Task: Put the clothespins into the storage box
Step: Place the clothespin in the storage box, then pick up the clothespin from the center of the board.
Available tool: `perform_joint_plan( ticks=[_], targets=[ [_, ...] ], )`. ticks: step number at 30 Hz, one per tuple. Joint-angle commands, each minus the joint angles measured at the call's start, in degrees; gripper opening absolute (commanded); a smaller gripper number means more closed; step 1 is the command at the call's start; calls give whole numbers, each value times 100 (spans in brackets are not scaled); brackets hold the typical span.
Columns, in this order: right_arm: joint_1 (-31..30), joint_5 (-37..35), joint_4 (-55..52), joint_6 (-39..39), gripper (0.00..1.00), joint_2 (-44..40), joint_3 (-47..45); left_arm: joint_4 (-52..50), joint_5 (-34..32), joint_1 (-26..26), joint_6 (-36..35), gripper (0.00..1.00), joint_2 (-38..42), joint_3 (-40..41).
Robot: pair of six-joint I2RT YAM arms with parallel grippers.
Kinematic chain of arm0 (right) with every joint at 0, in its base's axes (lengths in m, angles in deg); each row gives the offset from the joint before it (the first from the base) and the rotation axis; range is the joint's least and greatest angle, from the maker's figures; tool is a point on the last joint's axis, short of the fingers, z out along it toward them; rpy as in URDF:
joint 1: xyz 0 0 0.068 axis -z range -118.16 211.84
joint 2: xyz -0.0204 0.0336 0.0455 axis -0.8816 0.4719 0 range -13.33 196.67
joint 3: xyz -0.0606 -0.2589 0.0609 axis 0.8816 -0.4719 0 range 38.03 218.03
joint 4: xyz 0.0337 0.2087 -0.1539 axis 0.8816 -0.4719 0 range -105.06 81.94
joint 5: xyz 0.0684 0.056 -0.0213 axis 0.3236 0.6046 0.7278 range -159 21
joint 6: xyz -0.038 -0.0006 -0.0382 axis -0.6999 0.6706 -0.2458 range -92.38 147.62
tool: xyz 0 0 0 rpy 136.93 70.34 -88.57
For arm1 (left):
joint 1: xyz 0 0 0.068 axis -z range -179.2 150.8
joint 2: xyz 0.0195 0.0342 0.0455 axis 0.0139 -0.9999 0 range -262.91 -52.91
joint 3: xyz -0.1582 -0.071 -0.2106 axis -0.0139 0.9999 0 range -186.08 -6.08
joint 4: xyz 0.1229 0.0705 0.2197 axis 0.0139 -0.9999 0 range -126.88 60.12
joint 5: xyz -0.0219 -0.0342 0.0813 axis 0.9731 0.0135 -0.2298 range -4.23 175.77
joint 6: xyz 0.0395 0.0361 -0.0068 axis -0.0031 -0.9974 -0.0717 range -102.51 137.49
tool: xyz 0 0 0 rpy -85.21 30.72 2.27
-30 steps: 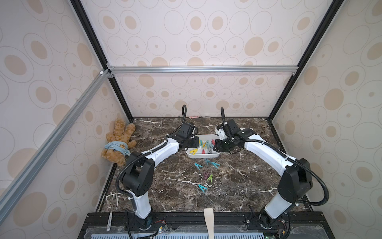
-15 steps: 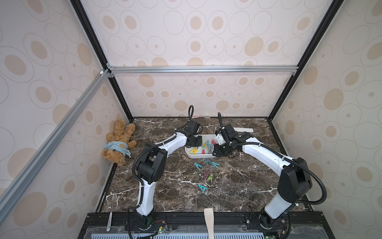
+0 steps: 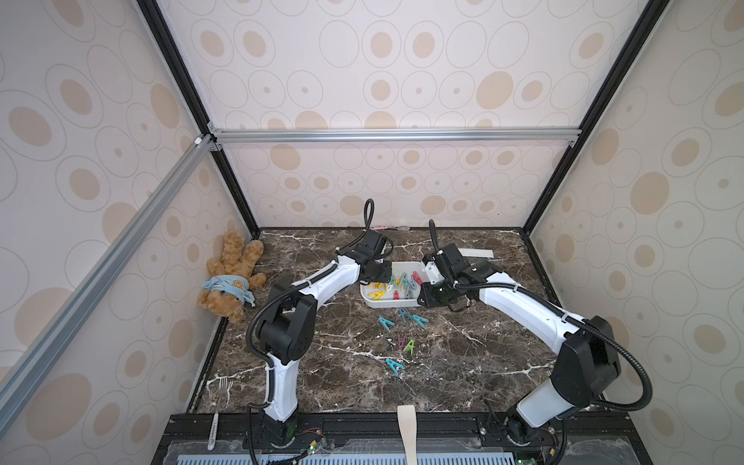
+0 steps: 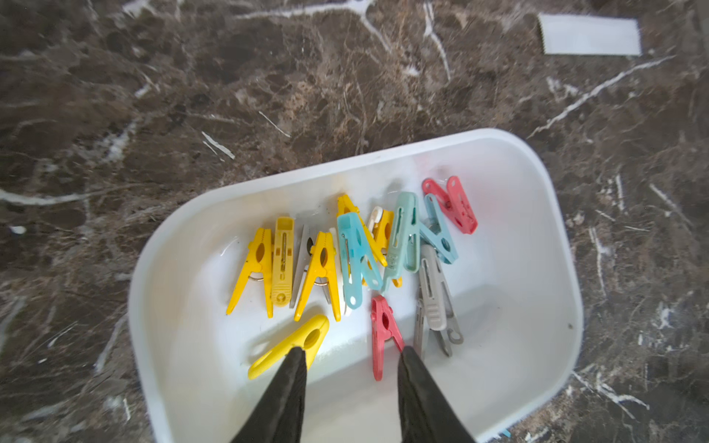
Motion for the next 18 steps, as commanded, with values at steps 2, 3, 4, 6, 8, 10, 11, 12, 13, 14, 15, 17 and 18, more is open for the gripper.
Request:
perform_joint_plan(
  ticks=[2, 3, 4, 6, 8, 10, 11, 12, 13, 14, 15, 17, 18],
  targets=[
    [-264, -312, 48, 142, 27, -357, -489, 4, -143, -32, -50, 43, 758, 342],
    [-328, -328, 135, 209, 27, -402, -621, -30, -163, -31, -58, 43, 870, 446],
    [-373, -319, 188, 268, 27, -415, -719, -40, -176, -31, -58, 43, 976, 538],
    [-506, -316, 165, 356, 26, -383, -796, 25, -222, -32, -27, 43, 1244, 844],
    [-741, -561, 125, 403, 26, -373, -885, 230, -234, -31, 59, 44, 1604, 1271],
    [-898, -657, 136, 476, 27, -368, -1035, 403, -225, -31, 98, 45, 1861, 1607],
    [-945, -618, 193, 534, 27, -381, -1117, 461, -235, -31, 90, 45, 1948, 1738],
    [-943, -526, 242, 598, 27, -379, -1189, 497, -244, -31, 77, 45, 2021, 1848],
    [-944, -443, 281, 665, 28, -379, -1224, 567, -234, -31, 59, 45, 2093, 1975],
    [-943, -368, 306, 699, 28, -367, -1226, 677, -206, -31, 58, 45, 2180, 2120],
    [-948, -319, 325, 718, 28, -354, -1226, 769, -163, -31, 54, 45, 2267, 2258],
    [-968, -273, 352, 777, 28, -305, -1204, 1007, -75, -31, 71, 45, 2477, 2541],
    [-963, -244, 369, 797, 28, -279, -1214, 1082, -52, -31, 85, 45, 2565, 2643]
  ],
)
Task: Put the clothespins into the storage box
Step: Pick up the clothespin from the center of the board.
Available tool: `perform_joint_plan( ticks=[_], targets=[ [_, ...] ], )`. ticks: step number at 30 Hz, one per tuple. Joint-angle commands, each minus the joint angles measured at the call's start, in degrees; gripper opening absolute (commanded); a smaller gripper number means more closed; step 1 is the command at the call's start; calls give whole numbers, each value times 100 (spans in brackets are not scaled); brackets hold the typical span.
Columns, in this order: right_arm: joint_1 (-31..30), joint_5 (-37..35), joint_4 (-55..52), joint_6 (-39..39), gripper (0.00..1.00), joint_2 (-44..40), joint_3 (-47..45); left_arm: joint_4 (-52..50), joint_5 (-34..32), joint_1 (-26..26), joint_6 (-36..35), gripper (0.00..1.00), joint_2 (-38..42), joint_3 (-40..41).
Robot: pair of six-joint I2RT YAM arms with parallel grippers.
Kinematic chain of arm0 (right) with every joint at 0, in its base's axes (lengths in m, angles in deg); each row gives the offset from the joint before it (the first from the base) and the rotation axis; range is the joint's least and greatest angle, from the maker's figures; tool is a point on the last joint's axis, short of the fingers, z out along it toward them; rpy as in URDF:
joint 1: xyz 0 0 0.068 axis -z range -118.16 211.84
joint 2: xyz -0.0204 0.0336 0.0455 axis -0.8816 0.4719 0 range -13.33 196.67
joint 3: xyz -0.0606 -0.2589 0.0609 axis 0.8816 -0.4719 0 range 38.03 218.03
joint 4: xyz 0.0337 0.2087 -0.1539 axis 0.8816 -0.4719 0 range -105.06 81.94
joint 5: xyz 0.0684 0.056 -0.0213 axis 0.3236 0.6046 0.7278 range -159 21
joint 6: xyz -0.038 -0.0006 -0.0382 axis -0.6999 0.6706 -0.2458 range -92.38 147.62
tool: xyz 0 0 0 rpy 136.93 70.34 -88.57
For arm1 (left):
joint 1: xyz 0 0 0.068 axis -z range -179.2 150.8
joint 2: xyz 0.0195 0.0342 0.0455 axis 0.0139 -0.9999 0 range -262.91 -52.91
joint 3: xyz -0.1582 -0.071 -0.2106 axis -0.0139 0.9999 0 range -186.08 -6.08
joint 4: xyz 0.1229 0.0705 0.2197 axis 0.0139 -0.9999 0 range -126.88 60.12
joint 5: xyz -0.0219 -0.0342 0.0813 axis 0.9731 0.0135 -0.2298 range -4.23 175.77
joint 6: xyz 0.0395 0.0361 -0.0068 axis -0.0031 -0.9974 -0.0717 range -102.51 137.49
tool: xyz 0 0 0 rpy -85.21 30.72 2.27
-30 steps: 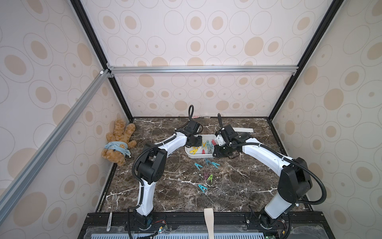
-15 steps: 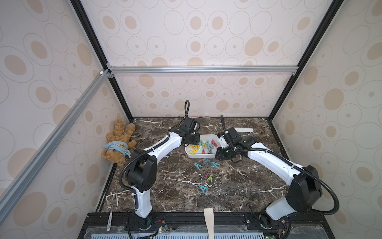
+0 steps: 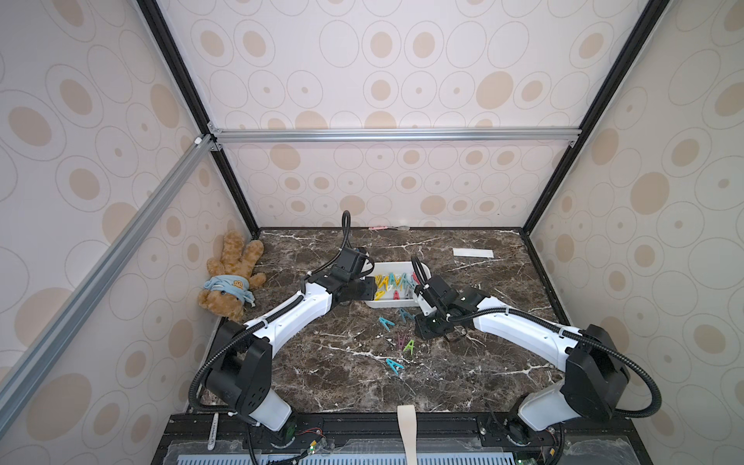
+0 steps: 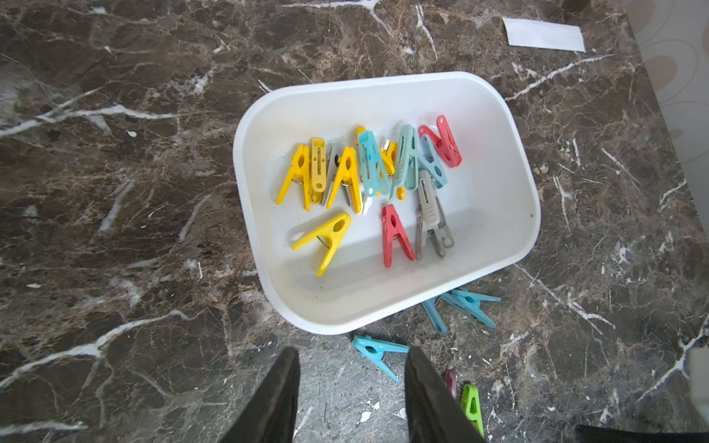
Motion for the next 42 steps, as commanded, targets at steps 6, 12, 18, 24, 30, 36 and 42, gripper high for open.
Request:
perform_joint_plan(
  ticks=[6, 12, 18, 24, 30, 36, 42],
  targets=[
    [-154, 137, 93, 409, 29, 135, -96, 821, 25, -14, 148, 47, 926, 900],
    [-463, -102, 164, 876, 34, 254, -86, 943, 98, -7, 177, 47, 1341, 1523],
    [-974, -573, 245, 1249, 43, 324, -274, 983, -1, -13, 239, 48, 1784, 1990],
    [-988, -611, 649, 1511, 45, 315, -693, 1107, -51, -14, 312, 48, 1915, 2147],
    [-988, -618, 737, 1492, 42, 644, -615, 1223, -160, -11, 456, 49, 1987, 2182],
    [-990, -928, 550, 1541, 40, 756, -582, 1256, -121, -24, 461, 49, 1849, 2168],
    [-979, -1040, 498, 1449, 37, 1084, -371, 1257, -59, -23, 467, 49, 1788, 2120]
  ],
)
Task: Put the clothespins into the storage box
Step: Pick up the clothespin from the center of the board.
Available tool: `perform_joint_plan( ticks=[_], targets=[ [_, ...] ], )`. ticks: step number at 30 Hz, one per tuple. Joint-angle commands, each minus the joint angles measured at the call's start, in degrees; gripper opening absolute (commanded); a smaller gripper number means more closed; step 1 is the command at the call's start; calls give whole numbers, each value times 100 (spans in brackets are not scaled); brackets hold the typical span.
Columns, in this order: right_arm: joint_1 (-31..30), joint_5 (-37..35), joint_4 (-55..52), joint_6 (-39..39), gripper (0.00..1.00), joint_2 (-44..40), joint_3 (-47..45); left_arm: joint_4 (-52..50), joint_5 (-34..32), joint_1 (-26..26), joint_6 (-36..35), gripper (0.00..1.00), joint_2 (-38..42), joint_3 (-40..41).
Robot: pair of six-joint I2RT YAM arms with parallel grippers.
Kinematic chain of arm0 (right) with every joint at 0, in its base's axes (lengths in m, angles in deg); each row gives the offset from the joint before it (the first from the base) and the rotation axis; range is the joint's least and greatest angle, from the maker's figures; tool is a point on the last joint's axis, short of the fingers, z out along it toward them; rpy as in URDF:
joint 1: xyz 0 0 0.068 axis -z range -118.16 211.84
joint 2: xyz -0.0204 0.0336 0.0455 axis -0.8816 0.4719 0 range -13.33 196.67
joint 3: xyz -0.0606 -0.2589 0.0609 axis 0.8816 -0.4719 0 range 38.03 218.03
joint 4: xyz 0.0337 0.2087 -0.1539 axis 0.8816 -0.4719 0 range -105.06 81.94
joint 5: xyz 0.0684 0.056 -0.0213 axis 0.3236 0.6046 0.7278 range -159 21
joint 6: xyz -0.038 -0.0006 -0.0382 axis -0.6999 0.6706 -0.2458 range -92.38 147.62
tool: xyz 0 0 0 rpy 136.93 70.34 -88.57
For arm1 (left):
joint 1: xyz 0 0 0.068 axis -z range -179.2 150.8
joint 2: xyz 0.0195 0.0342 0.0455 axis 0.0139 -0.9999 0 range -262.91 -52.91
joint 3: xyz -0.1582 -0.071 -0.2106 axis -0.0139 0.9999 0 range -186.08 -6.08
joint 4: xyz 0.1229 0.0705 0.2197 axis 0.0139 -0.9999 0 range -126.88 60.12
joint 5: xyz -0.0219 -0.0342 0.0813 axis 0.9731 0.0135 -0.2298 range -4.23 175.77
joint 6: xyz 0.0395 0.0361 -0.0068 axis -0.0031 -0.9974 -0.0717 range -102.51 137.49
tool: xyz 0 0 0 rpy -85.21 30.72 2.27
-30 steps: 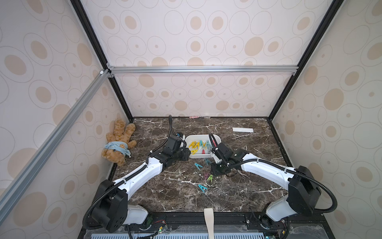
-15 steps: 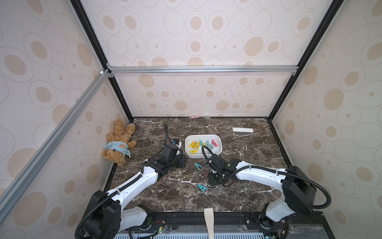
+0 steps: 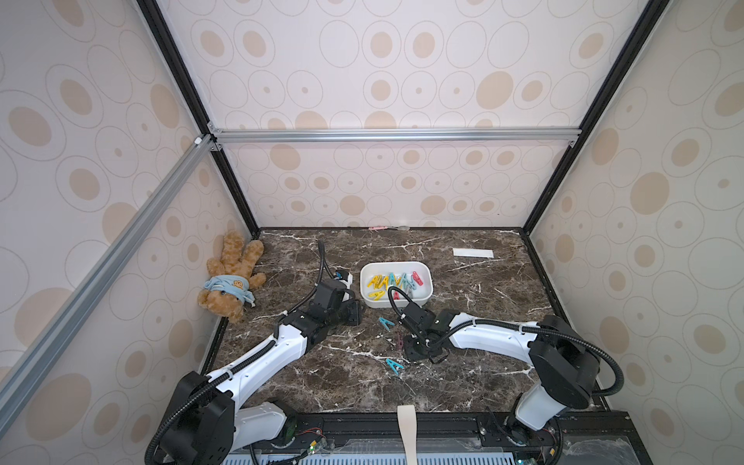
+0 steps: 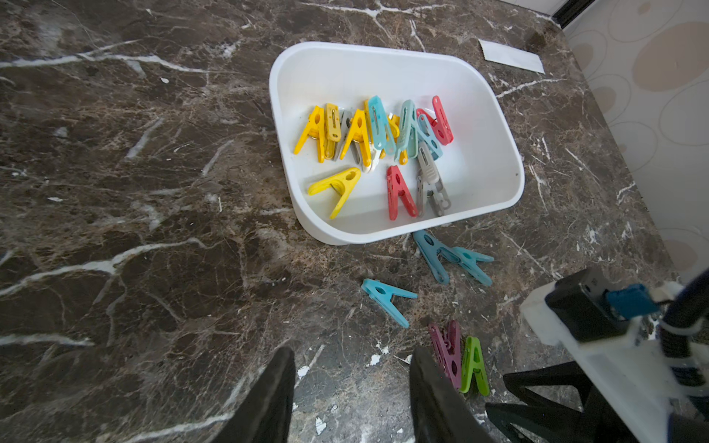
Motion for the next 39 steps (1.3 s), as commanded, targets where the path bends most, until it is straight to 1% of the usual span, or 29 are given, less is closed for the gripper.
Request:
perform_joint_plan(
  ticks=[1, 6, 16, 19, 22, 27, 33, 36, 39],
  targets=[
    [18, -201, -161, 11, 37, 219, 235, 68, -6, -24, 76, 49, -20, -85],
    [19, -287, -152, -44, 35, 376, 336, 26, -15, -25, 94, 49, 28, -68],
    [61, -486, -240, -143, 25, 640, 421, -38, -15, -27, 107, 49, 114, -58],
    [70, -455, -222, -225, 19, 691, 457, -98, -4, -25, 95, 49, 116, -97],
    [67, -448, -222, -280, 12, 683, 452, -135, -15, -24, 107, 49, 118, -111],
    [70, -552, -346, -404, 4, 483, 425, -200, -11, -24, 186, 49, 114, -162],
    [68, -796, -761, -746, 2, -78, 522, -302, -94, -25, 354, 49, 182, -150],
    [77, -875, -1057, -975, 0, -343, 784, -302, -153, -25, 507, 49, 210, -108],
    [187, -823, -1371, -1366, 0, -479, 1318, -324, -224, -29, 673, 48, 219, -71]
  ],
)
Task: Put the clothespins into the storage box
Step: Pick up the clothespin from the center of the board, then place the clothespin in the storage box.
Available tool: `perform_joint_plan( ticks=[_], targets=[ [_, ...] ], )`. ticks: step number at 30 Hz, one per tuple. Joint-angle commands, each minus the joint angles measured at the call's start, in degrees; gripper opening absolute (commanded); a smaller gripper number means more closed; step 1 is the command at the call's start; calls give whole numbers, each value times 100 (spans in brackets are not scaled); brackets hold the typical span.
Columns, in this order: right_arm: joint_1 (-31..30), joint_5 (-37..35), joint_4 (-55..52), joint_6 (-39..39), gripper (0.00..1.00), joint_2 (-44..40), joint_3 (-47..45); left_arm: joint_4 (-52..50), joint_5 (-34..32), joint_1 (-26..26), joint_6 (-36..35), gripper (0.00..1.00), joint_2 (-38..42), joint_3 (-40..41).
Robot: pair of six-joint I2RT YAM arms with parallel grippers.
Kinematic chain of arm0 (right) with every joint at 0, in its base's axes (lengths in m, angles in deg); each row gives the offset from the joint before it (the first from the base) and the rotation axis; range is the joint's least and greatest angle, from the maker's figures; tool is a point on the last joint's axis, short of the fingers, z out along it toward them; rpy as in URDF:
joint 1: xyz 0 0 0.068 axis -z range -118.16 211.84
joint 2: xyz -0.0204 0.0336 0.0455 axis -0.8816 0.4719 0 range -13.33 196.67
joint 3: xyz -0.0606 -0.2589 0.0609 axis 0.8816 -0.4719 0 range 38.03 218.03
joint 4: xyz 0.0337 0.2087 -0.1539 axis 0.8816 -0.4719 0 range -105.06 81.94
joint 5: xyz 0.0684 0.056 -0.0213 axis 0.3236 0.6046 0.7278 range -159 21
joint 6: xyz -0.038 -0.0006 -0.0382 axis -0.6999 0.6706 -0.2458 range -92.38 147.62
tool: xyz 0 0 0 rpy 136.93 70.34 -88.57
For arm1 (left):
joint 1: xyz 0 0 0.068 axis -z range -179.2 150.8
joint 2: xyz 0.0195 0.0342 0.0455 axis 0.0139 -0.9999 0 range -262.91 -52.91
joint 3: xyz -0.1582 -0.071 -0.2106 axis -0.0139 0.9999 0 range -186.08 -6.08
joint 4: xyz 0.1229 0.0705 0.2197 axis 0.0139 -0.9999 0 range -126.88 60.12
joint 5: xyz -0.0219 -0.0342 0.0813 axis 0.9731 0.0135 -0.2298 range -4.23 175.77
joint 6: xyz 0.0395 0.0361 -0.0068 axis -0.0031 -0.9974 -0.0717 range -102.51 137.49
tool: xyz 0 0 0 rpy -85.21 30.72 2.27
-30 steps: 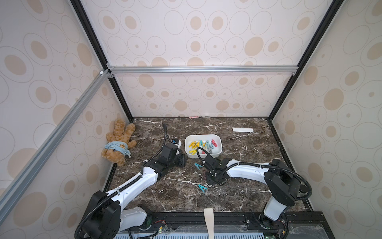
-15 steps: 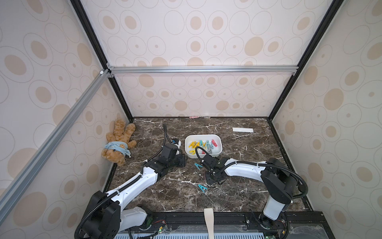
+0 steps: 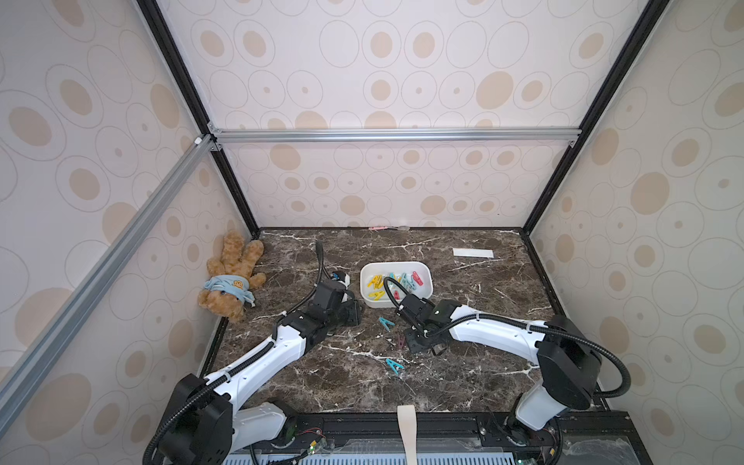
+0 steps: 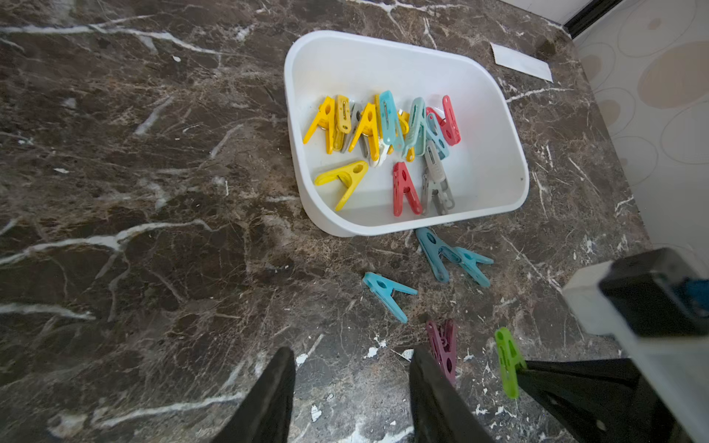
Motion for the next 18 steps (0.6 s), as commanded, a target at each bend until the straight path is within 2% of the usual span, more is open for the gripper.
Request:
perform_joint_plan(
  ticks=[1, 8, 14, 18],
  targets=[
    [228, -32, -501, -561, 0, -200, 664, -126, -171, -25, 334, 48, 110, -65],
    [1059, 591, -531, -1662, 0, 478, 2165, -619, -278, -25, 442, 48, -41, -242],
    [1809, 1293, -294, -2001, 0, 1603, 3165, -1195, -323, -25, 265, 47, -390, -641],
    [2023, 1340, -526, -2276, 0, 2302, 3762, -1315, -299, -24, 344, 47, -544, -759]
  ],
)
